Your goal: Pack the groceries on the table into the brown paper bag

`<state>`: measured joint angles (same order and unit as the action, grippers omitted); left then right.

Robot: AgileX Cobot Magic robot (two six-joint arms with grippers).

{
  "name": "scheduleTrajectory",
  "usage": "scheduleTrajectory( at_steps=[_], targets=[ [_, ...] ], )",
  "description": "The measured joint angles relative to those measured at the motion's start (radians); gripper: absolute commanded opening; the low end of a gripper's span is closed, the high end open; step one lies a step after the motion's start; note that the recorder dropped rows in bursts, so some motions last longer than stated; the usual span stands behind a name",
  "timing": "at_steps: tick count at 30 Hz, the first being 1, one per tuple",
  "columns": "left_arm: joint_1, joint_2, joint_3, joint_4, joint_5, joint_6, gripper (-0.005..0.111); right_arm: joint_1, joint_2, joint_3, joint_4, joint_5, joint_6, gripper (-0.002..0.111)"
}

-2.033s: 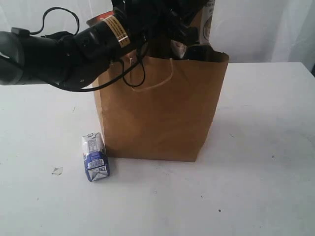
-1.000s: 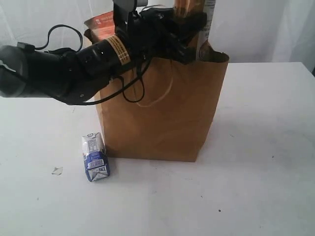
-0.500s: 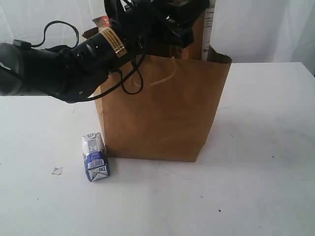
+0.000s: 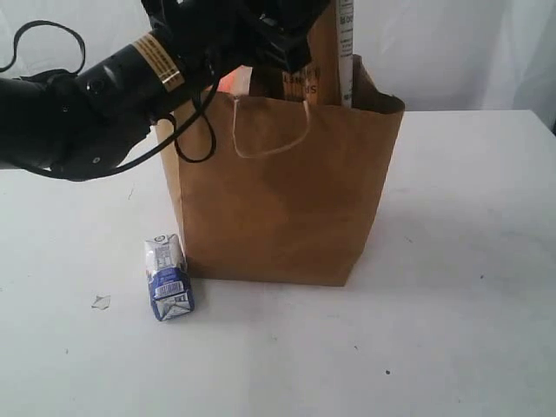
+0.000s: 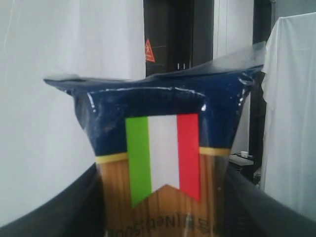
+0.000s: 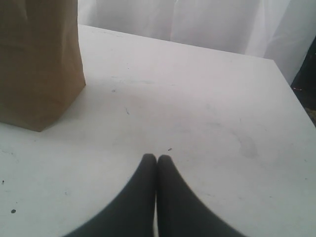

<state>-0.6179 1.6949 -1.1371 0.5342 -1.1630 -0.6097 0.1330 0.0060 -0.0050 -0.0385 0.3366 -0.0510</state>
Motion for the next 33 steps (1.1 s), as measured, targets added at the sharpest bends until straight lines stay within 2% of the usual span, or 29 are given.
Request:
scheduleTrajectory(
  at_steps=[12, 24, 33],
  targets=[
    [0.01, -0.011, 0.009, -0.019, 0.004, 0.002, 0.059, 0.0, 0.0, 0.0, 0.0, 0.0, 0.0, 0.0],
    [0.035, -0.114, 0.133, -0.045, 0.023, 0.076, 0.059, 0.0, 0.0, 0.0, 0.0, 0.0, 0.0, 0.0],
    [0.035, -0.134, 0.159, -0.089, 0.034, 0.086, 0.059, 0.0, 0.0, 0.0, 0.0, 0.0, 0.0, 0.0]
  ],
)
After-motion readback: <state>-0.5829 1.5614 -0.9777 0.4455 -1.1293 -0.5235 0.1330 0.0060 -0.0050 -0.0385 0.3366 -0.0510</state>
